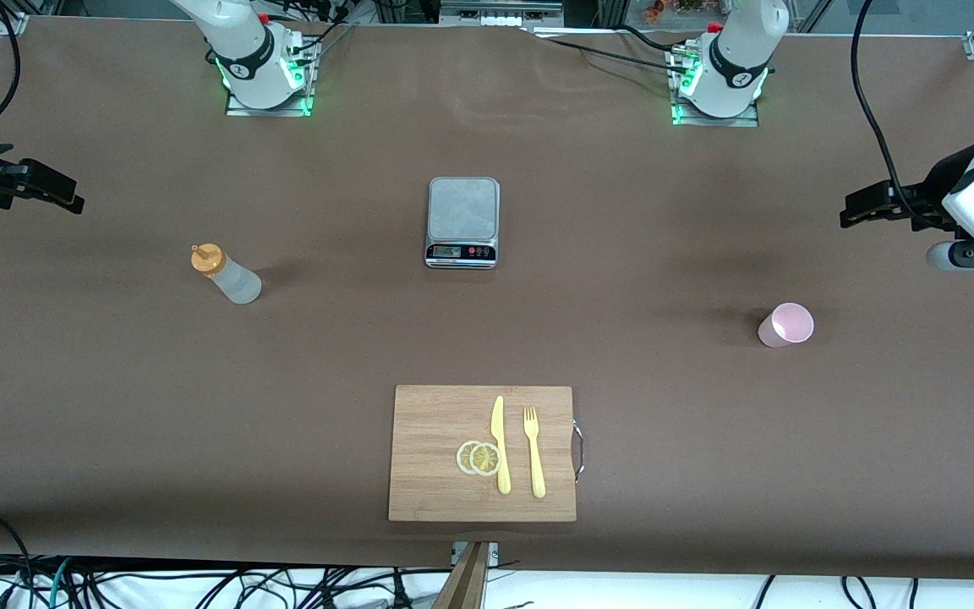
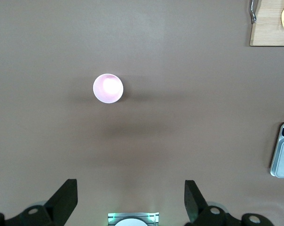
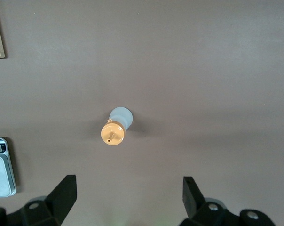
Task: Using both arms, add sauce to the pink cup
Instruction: 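Move the left gripper down to the pink cup and grasp it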
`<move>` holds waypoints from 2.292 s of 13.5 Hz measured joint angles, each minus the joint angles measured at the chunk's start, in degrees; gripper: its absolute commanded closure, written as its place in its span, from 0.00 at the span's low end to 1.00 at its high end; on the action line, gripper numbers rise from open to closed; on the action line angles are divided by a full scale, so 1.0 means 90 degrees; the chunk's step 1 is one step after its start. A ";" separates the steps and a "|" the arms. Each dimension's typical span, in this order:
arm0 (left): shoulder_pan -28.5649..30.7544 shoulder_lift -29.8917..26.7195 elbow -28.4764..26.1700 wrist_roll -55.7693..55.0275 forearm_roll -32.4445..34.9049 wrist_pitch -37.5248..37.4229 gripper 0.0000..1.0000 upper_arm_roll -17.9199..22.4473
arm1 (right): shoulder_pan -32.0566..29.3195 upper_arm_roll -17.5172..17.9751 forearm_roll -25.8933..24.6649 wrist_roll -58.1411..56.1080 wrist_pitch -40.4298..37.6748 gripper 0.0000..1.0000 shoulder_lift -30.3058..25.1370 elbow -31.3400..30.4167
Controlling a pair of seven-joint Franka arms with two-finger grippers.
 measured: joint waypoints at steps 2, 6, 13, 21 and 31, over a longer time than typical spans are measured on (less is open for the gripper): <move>0.0124 0.0196 -0.0002 0.0030 0.0000 0.0018 0.00 0.0013 | 0.0001 0.0001 0.0000 0.0000 0.0000 0.00 0.0001 0.0000; 0.0574 0.0823 -0.0035 0.0674 0.0005 0.0603 0.00 0.0070 | 0.0002 0.0003 0.0001 -0.0006 -0.0013 0.00 0.0024 -0.0006; 0.0611 0.1267 -0.1778 0.1065 0.0398 0.3194 0.00 0.0230 | -0.0131 -0.0057 0.0092 -0.2601 -0.0026 0.00 0.0425 -0.0040; 0.0664 0.1498 -0.3232 0.1287 0.0398 0.5000 0.01 0.0444 | -0.0516 -0.0106 0.0368 -0.4481 -0.0029 0.00 0.0938 -0.0047; 0.0635 0.1847 -0.3338 0.1208 0.0396 0.5482 1.00 0.0435 | -0.0509 -0.0099 0.0367 -0.4440 -0.0029 0.00 0.0903 -0.0033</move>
